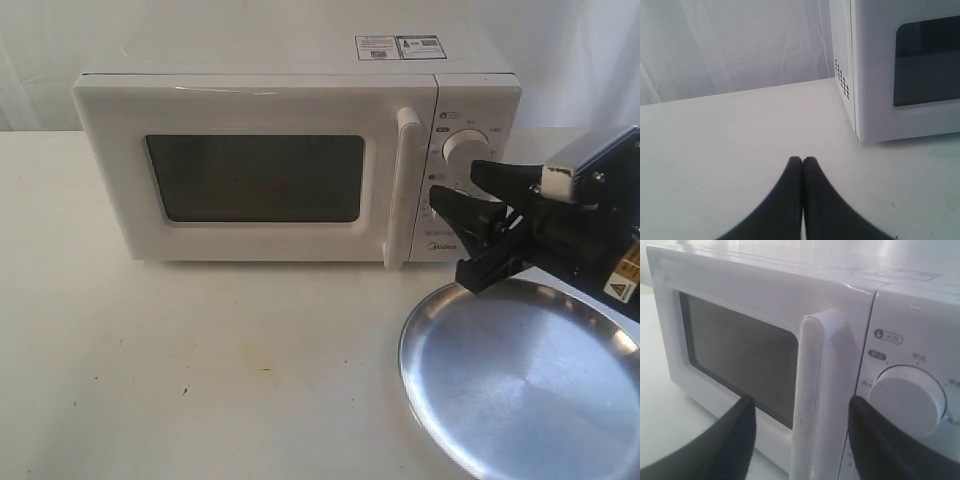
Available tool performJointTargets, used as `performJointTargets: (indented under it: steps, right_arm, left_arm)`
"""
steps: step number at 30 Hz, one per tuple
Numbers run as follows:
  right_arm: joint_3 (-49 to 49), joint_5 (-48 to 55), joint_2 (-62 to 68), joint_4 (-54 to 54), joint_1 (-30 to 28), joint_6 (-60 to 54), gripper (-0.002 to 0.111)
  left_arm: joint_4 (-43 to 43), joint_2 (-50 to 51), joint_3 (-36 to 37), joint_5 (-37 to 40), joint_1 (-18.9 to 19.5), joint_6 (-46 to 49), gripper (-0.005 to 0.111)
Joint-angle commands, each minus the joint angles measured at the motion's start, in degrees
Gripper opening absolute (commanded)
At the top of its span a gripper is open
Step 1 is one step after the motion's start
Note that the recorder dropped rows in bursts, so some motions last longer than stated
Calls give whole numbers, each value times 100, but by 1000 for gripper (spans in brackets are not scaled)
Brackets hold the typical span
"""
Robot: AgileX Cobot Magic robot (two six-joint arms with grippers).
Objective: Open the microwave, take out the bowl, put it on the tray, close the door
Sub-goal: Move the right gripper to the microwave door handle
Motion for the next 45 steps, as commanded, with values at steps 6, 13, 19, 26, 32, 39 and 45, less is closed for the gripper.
performJointTargets:
  steps: [6, 13, 19, 26, 32, 39, 45]
  right_arm:
    - [-616, 344, 740, -481, -8, -15, 50]
    - [-1118, 340, 1176, -928, -8, 192, 50]
    - [-1535, 332, 1191, -1614, -8, 820, 50]
    - [-1616, 508, 1232, -1639, -8, 1017, 47]
    - [-1730, 508, 1519, -1762, -8, 1030, 46]
    - [-1811, 307, 1633, -1777, -8, 1074, 46]
    - [-1862, 361, 1676, -1811, 5, 1172, 29]
  left_arm:
    - [-45, -12, -16, -21, -23, 0, 0]
    - [-45, -12, -16, -21, -23, 0, 0]
    - [-45, -12, -16, -21, -23, 0, 0]
    - [-45, -12, -16, -21, -23, 0, 0]
    - [-45, -12, -16, -21, -23, 0, 0]
    - [-45, -12, -16, -21, -23, 0, 0]
    - [-45, -12, -16, -21, -23, 0, 0]
